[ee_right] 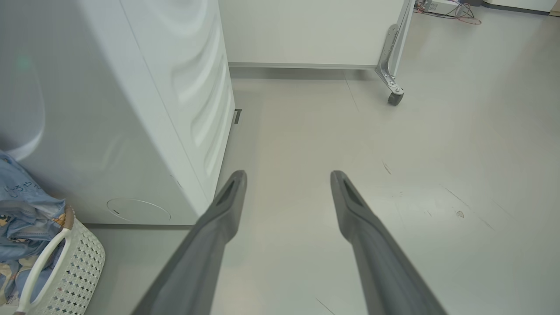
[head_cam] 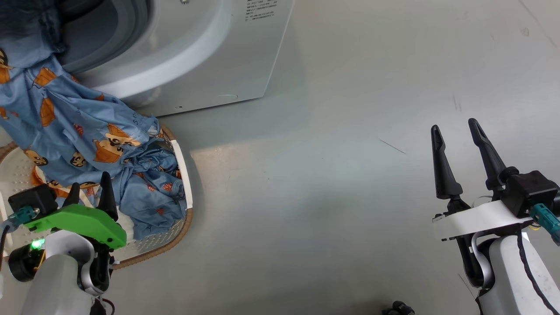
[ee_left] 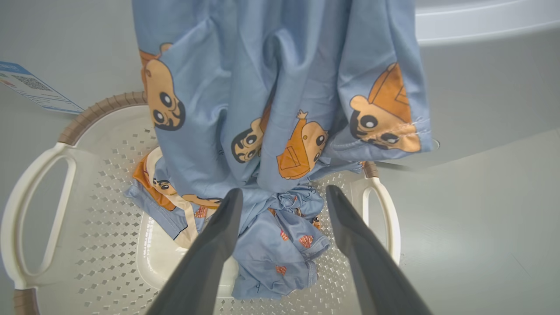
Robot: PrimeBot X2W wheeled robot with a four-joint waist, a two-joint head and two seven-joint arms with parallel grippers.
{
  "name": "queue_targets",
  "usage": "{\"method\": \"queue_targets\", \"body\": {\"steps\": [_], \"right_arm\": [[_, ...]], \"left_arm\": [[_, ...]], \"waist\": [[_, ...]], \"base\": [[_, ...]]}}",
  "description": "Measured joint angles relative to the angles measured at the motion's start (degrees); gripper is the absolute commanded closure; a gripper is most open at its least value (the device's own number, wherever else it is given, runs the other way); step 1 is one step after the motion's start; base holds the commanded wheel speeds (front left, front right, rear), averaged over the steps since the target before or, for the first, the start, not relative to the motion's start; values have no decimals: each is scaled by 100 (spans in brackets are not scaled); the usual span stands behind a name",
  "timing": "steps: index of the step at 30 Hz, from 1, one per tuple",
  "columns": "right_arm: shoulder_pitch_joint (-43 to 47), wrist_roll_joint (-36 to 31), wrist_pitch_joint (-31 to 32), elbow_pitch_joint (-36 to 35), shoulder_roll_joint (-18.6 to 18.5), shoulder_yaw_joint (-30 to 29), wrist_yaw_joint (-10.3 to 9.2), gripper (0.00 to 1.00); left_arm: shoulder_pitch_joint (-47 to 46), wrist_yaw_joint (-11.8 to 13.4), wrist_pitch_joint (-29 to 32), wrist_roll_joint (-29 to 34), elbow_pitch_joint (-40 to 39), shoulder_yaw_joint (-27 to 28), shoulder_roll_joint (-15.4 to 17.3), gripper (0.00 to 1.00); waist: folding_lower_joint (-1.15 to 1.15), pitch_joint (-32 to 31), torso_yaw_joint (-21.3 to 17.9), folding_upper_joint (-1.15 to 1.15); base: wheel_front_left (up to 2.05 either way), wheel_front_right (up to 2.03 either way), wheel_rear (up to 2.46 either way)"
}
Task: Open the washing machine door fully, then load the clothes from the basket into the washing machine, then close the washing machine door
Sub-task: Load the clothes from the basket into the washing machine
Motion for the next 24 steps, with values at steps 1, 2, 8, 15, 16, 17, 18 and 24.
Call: {"method": "queue_targets", "body": {"steps": [1,2,8,15,16,17,18,24], "right_arm": [[-3,0,0,-10,0,-9,0,0],[-3,0,0,-13,-1,-15,0,0],[-43,-1,0,-68,-5,-43,0,0],[-149,-24,0,-138,-32,-42,0,0],[-158,-32,0,-149,-34,-35,0,0],[-165,-34,0,-158,-37,-26,0,0],[-178,-34,0,-166,-37,-20,0,0],[-244,-43,0,-205,-51,-32,0,0]], "left_arm": [[-37,0,24,-10,51,29,14,0],[-82,-2,43,-41,114,42,36,0],[-432,-7,42,-88,389,112,113,0],[-942,-8,-40,-104,655,158,194,0],[-1006,-8,-46,-104,694,175,218,0],[-1066,-8,-58,-104,727,191,242,0],[-1118,-8,-92,-104,751,208,266,0],[-1431,-9,-215,-104,934,244,300,0]], "waist": [[0,32,-19,0],[0,66,-36,0],[0,276,-119,0],[0,542,-170,0],[0,582,-178,0],[0,622,-185,0],[0,664,-194,0],[0,918,-242,0]], "base": [[0,0,0],[0,0,0],[0,0,0],[0,0,0],[0,0,0],[0,0,0],[0,0,0],[0,0,0]]}}
